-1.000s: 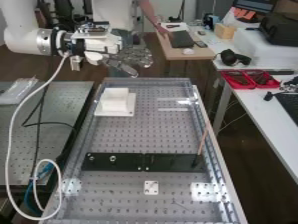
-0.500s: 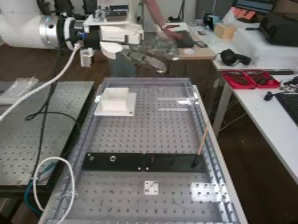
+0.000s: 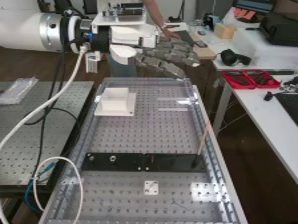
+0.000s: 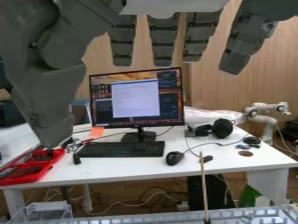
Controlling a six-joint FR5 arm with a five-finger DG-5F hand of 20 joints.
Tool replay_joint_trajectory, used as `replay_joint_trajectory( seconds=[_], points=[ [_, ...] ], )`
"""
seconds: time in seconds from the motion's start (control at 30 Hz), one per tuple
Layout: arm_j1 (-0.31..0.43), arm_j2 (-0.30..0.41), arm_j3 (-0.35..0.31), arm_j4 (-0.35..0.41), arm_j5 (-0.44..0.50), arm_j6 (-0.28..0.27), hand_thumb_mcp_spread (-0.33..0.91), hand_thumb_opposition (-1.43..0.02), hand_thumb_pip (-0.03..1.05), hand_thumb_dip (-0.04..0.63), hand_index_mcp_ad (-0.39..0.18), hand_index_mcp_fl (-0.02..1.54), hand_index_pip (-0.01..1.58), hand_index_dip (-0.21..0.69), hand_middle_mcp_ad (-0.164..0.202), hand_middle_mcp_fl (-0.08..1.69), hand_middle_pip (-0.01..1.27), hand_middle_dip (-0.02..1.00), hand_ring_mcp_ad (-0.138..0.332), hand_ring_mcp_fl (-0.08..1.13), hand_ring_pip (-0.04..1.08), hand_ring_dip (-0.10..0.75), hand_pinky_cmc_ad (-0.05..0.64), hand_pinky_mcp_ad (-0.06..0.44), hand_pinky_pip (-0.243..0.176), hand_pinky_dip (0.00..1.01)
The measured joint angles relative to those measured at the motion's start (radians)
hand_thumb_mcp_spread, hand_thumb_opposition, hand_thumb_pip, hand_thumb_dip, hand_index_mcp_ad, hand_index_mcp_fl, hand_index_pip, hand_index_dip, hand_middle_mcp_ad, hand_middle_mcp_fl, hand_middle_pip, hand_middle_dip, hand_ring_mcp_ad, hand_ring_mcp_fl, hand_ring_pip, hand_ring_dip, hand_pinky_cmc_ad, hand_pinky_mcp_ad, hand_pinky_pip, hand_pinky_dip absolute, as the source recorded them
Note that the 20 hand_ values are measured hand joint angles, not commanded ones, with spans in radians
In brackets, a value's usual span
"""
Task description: Grab the bearing and place it in the white container
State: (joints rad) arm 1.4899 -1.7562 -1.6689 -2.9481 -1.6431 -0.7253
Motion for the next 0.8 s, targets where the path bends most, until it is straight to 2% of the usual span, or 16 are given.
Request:
replay_joint_trajectory(
  seconds=[0.43, 0.8],
  points=[
    [-0.001, 0.059, -0.048, -0.003, -0.006, -0.013, 0.32, -0.73, 0.50, 0.218, -0.136, 0.06, 0.12, 0.279, 0.084, 0.00, 0.13, 0.20, 0.119, 0.00, 0.08, 0.080, 0.380, 0.281, -0.094, 0.28],
    [-0.030, 0.056, -0.018, -0.028, -0.081, -0.009, 0.32, -0.73, 0.50, 0.206, -0.136, 0.06, 0.12, 0.279, 0.080, 0.00, 0.13, 0.20, 0.119, 0.00, 0.08, 0.080, 0.379, 0.281, -0.094, 0.28]
  ],
)
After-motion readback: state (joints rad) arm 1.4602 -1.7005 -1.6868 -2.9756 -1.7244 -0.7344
